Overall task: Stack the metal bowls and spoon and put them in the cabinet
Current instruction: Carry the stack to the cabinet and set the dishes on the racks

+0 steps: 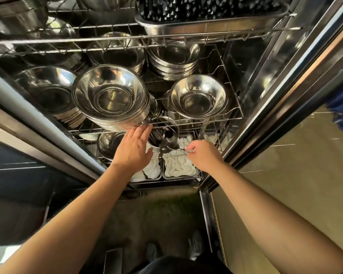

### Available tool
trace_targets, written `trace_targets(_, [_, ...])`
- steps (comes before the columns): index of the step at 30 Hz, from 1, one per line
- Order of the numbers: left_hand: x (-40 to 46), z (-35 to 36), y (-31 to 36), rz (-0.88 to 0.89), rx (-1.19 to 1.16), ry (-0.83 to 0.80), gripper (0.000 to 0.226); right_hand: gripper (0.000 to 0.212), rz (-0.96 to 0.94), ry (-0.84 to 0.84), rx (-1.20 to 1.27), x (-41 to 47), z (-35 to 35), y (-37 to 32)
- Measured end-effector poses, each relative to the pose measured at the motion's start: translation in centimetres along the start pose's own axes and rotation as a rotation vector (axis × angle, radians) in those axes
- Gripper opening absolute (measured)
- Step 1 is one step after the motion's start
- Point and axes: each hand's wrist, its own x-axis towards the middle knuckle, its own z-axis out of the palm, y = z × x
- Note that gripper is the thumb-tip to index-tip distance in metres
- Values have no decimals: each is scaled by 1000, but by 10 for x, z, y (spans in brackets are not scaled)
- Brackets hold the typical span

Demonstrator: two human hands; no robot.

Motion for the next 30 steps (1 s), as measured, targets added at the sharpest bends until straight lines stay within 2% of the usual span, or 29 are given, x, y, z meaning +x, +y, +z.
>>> trace_targets(8, [-1,-2,1,19,-46,40,75,18,178,-36,-63,62,33,-22])
trace_targets(12, [0,-1,-1,26,-43,30,75,8,232,-6,-110,86,45,-32])
trace_targets(18, [-1,-2,1,29,-59,56,75,24,280,-83,-96,109,62,-43])
trace_targets(21, [-1,-2,1,32,-67,62,74,30,258,-141,-57,113,67,-45])
trace_targets(24, [-1,-2,0,27,-74,65,74,11,189,-179,-39,115,71,-41])
trace_targets(27, [-1,-3,1,27,-80,71,74,34,105,-203,-68,114,72,-34])
trace_targets(30, [-1,-3,1,29,-82,69,74,42,-22,-205,-135,107,75,-28])
